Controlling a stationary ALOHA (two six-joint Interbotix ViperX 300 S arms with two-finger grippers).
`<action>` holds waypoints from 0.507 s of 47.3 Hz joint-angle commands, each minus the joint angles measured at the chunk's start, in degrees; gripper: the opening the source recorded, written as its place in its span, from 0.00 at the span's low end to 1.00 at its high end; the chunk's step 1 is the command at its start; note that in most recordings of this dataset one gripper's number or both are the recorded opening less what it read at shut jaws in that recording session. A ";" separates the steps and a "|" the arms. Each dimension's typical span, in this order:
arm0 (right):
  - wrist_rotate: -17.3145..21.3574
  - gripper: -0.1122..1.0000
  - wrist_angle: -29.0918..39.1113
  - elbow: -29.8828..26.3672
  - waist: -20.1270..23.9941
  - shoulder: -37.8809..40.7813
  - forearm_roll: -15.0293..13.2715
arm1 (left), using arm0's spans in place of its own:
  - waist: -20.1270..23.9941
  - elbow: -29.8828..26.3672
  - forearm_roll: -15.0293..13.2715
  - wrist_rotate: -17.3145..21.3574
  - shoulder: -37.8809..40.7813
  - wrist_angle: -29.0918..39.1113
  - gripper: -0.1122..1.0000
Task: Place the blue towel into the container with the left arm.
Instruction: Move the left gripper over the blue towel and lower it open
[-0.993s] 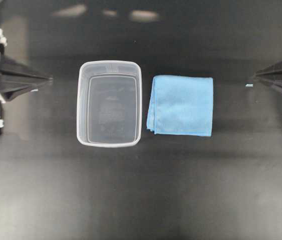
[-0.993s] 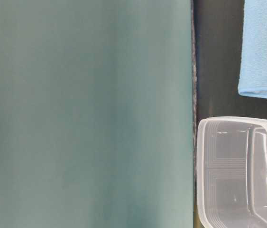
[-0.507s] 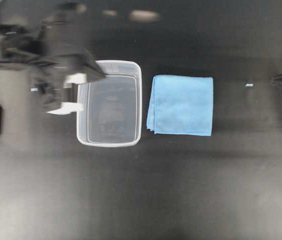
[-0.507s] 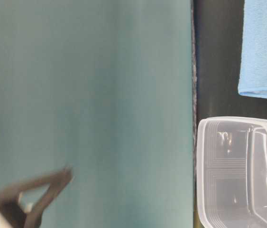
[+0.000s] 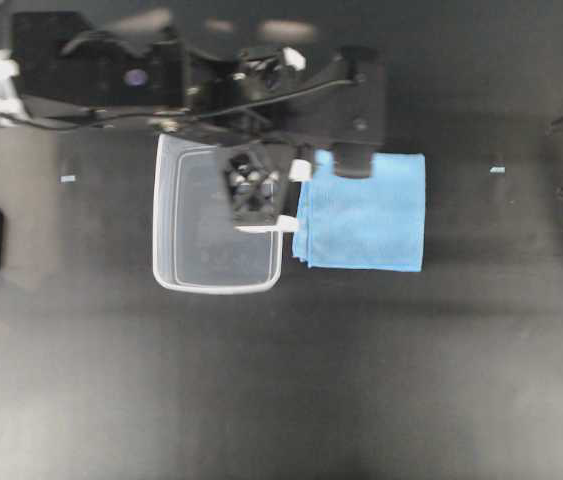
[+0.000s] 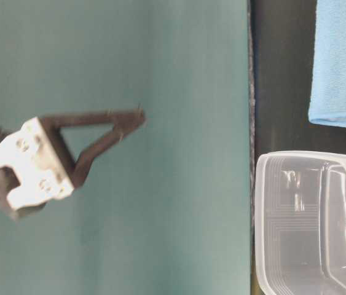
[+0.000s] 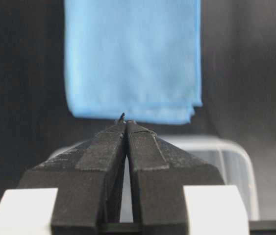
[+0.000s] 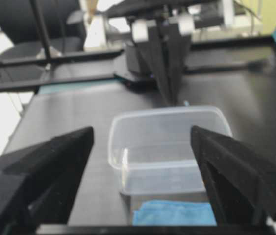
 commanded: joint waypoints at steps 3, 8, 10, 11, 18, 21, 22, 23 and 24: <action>-0.18 0.79 -0.44 -1.14 0.09 -0.53 0.09 | 0.18 -3.16 0.18 0.79 1.76 -0.26 0.10; -0.09 0.79 -0.18 -1.32 0.09 -1.49 0.09 | 0.35 -3.78 0.18 1.58 4.13 -1.58 0.10; 0.18 0.79 0.35 -1.23 0.09 -1.93 0.09 | 0.35 -3.69 0.18 1.85 4.92 -2.72 0.11; 0.26 0.79 0.70 -1.23 0.09 -2.11 0.09 | 0.26 -3.60 0.18 1.93 5.36 -3.34 0.12; 0.26 0.79 4.39 -1.49 0.09 -3.25 0.09 | 0.09 -3.78 0.18 2.55 9.05 -8.17 0.42; 0.09 0.79 4.75 -1.58 0.09 -3.78 0.09 | 0.18 -4.04 0.18 2.81 10.63 -9.67 0.61; 0.09 0.79 4.75 -1.67 0.09 -3.96 0.09 | 0.26 -4.22 0.18 2.55 11.07 -9.84 0.67; 0.00 0.79 4.75 -1.67 0.09 -4.13 0.09 | 0.35 -4.39 0.18 2.46 11.60 -10.02 0.72; 0.00 0.79 4.66 -1.76 0.09 -4.39 0.09 | 0.44 -4.48 0.18 2.37 12.04 -9.93 0.76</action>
